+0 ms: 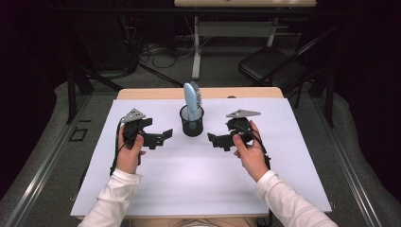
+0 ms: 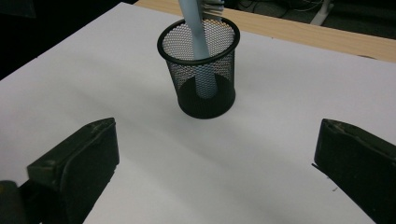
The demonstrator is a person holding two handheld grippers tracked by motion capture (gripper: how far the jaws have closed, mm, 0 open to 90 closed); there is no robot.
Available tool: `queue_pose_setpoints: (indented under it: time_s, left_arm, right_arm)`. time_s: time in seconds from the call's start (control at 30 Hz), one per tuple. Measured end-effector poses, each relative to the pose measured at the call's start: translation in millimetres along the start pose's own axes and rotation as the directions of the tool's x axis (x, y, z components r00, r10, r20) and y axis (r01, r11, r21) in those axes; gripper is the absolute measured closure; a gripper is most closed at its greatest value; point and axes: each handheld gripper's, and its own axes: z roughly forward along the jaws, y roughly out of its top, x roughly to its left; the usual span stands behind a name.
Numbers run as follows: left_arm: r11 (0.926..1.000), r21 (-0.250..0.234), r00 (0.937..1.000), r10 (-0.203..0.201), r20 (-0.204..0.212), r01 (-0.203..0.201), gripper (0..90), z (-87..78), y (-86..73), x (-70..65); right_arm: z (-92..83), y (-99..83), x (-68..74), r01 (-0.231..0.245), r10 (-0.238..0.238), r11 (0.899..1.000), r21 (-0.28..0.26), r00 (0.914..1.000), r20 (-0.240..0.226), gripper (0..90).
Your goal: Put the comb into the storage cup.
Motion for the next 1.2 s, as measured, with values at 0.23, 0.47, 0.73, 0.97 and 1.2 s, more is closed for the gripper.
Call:
queue_pose_setpoints:
  time_s: [0.23,0.47,0.73,0.97,1.2]
  left_arm:
    - [1.0000,-0.004,1.0000,-0.005,0.000,0.005,0.9,-3.9,-0.3,2.3]
    - [1.0000,-0.003,1.0000,0.004,-0.002,-0.004,0.9,-6.5,2.0,0.5]
    - [0.9994,0.026,0.9997,0.024,0.011,-0.024,0.9,-1.7,2.1,-5.2]
    - [0.9982,0.044,0.9991,0.040,0.015,-0.040,0.9,-7.2,-3.3,-5.9]
    - [0.9972,0.062,0.9990,0.042,0.018,-0.043,1.0,-15.2,-16.3,0.4]
  right_arm:
    - [-9.7,-16.2,0.4,0.003,-0.003,1.000,-0.012,0.9999,0.010,0.0]
    - [-23.7,-30.9,0.2,-0.004,0.004,1.000,-0.019,1.0000,0.006,0.0]
    - [-38.5,-45.3,-4.0,-0.012,0.012,0.999,-0.032,0.9998,0.017,0.0]
    - [-49.3,-59.1,-10.1,0.005,-0.003,0.999,-0.039,0.9988,0.049,0.0]
    - [-54.3,-71.9,-21.1,-0.011,0.013,0.999,-0.032,0.9975,0.069,0.0]
